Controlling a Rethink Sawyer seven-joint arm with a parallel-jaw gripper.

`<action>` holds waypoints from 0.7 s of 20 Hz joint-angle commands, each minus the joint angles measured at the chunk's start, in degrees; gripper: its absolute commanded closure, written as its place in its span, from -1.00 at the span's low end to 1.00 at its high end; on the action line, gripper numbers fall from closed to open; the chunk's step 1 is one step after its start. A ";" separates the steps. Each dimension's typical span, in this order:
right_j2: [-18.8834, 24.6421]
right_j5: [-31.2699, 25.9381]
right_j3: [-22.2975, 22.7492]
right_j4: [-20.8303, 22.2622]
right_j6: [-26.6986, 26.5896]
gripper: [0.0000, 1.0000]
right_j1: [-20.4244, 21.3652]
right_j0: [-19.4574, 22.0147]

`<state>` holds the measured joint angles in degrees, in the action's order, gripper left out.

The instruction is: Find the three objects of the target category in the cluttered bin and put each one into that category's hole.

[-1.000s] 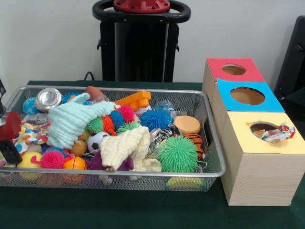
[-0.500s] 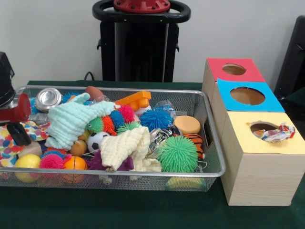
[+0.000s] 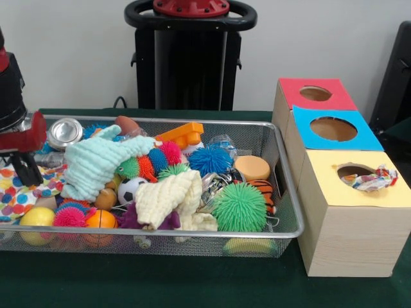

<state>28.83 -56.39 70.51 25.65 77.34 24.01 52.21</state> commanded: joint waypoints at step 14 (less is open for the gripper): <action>-4.87 -4.26 -2.85 2.74 -2.32 -1.00 -1.91 -3.90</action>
<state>26.95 -56.40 69.78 25.78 77.34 25.40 48.98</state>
